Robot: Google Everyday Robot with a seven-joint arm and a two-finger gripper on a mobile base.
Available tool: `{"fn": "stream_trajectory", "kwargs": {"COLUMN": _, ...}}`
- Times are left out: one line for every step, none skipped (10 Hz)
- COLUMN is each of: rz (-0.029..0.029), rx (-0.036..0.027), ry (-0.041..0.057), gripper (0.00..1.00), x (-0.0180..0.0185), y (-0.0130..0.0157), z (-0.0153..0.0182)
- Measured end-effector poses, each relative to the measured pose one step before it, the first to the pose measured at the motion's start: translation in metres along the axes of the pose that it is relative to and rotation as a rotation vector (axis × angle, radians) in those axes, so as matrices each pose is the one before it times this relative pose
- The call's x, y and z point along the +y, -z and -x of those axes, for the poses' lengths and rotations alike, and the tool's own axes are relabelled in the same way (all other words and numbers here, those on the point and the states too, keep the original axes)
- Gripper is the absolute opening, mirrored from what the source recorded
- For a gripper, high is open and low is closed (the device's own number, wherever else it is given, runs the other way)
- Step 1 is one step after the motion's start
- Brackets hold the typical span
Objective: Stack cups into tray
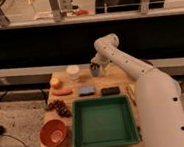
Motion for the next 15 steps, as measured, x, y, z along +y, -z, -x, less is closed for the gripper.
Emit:
{"fn": "stream_trajectory", "kwargs": {"rz": 0.00299, "rx": -0.00474, "ry": -0.00024, "gripper": 0.80, "x": 0.00190, "y": -0.00288, "z": 0.00071}}
{"fn": "stream_trajectory", "kwargs": {"rz": 0.00345, "rx": -0.00831, "ry": 0.00208, "gripper": 0.80, "x": 0.00135, "y": -0.00469, "z": 0.00312}}
{"fn": "stream_trajectory", "kwargs": {"rz": 0.00231, "rx": -0.00532, "ry": 0.00184, "gripper": 0.80, "x": 0.00075, "y": -0.00299, "z": 0.00225}}
{"fn": "stream_trajectory", "kwargs": {"rz": 0.00218, "rx": -0.00519, "ry": 0.00216, "gripper": 0.80, "x": 0.00060, "y": -0.00299, "z": 0.00237}}
{"fn": "stream_trajectory", "kwargs": {"rz": 0.00230, "rx": -0.00818, "ry": 0.00455, "gripper": 0.80, "x": 0.00024, "y": -0.00425, "z": 0.00373}}
{"fn": "stream_trajectory", "kwargs": {"rz": 0.00196, "rx": -0.00631, "ry": 0.00398, "gripper": 0.80, "x": -0.00029, "y": -0.00359, "z": 0.00298}}
{"fn": "stream_trajectory", "kwargs": {"rz": 0.00243, "rx": -0.00598, "ry": 0.00356, "gripper": 0.80, "x": -0.00044, "y": -0.00387, "z": 0.00285}}
{"fn": "stream_trajectory", "kwargs": {"rz": 0.00195, "rx": -0.00404, "ry": 0.00240, "gripper": 0.80, "x": -0.00060, "y": -0.00301, "z": 0.00187}}
{"fn": "stream_trajectory", "kwargs": {"rz": 0.00340, "rx": -0.00343, "ry": 0.00136, "gripper": 0.80, "x": -0.00003, "y": -0.00399, "z": 0.00113}}
{"fn": "stream_trajectory", "kwargs": {"rz": 0.00281, "rx": -0.00175, "ry": -0.00027, "gripper": 0.80, "x": -0.00075, "y": -0.00190, "z": -0.00066}}
{"fn": "stream_trajectory", "kwargs": {"rz": -0.00016, "rx": 0.00075, "ry": -0.00089, "gripper": 0.80, "x": -0.00049, "y": -0.00157, "z": -0.00098}}
{"fn": "stream_trajectory", "kwargs": {"rz": -0.00108, "rx": 0.00629, "ry": -0.00285, "gripper": 0.80, "x": -0.00152, "y": 0.00081, "z": -0.00415}}
{"fn": "stream_trajectory", "kwargs": {"rz": 0.00051, "rx": 0.00341, "ry": -0.00270, "gripper": 0.80, "x": 0.00056, "y": 0.00014, "z": -0.00271}}
{"fn": "stream_trajectory", "kwargs": {"rz": -0.00031, "rx": 0.00371, "ry": -0.00317, "gripper": 0.80, "x": 0.00021, "y": 0.00110, "z": -0.00289}}
{"fn": "stream_trajectory", "kwargs": {"rz": 0.00176, "rx": 0.00442, "ry": -0.00417, "gripper": 0.80, "x": 0.00150, "y": 0.00017, "z": -0.00350}}
